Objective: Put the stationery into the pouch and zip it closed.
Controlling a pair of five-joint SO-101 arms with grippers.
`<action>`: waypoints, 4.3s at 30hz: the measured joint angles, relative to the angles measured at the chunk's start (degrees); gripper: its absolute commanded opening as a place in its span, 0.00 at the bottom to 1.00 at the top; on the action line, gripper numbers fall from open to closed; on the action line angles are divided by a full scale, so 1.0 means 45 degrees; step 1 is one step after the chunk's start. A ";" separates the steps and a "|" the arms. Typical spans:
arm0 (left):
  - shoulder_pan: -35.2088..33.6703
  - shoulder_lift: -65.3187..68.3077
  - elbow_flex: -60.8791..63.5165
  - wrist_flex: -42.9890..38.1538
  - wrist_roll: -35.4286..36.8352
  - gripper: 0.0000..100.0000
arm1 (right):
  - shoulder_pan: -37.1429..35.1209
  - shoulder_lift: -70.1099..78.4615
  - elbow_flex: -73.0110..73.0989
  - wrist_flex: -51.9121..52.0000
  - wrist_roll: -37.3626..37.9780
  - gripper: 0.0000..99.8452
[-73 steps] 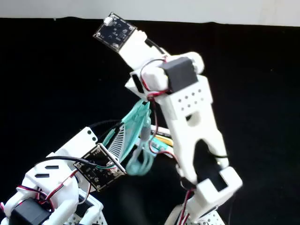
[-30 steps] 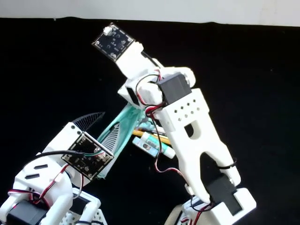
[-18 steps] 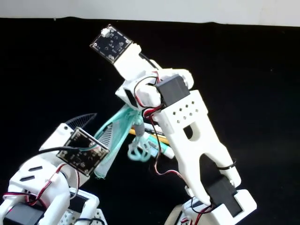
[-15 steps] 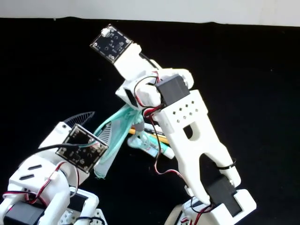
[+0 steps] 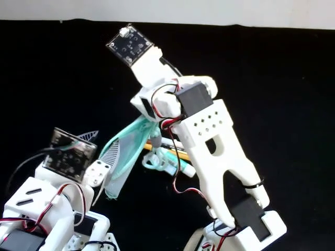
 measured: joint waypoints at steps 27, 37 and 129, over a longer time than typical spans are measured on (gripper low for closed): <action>-0.2344 -0.0020 -0.0293 0.1954 0.4864 0.24 | 0.0000 -0.0020 0.0918 -0.1035 -0.0645 0.21; -0.2305 -0.0020 -0.0293 0.1954 0.4864 0.01 | -0.0020 -0.0020 0.1094 -0.1348 -0.0664 0.21; -0.4122 -0.5900 0.4904 0.1055 -0.0703 0.16 | 0.1153 0.0391 0.1817 -0.1192 -0.1192 0.21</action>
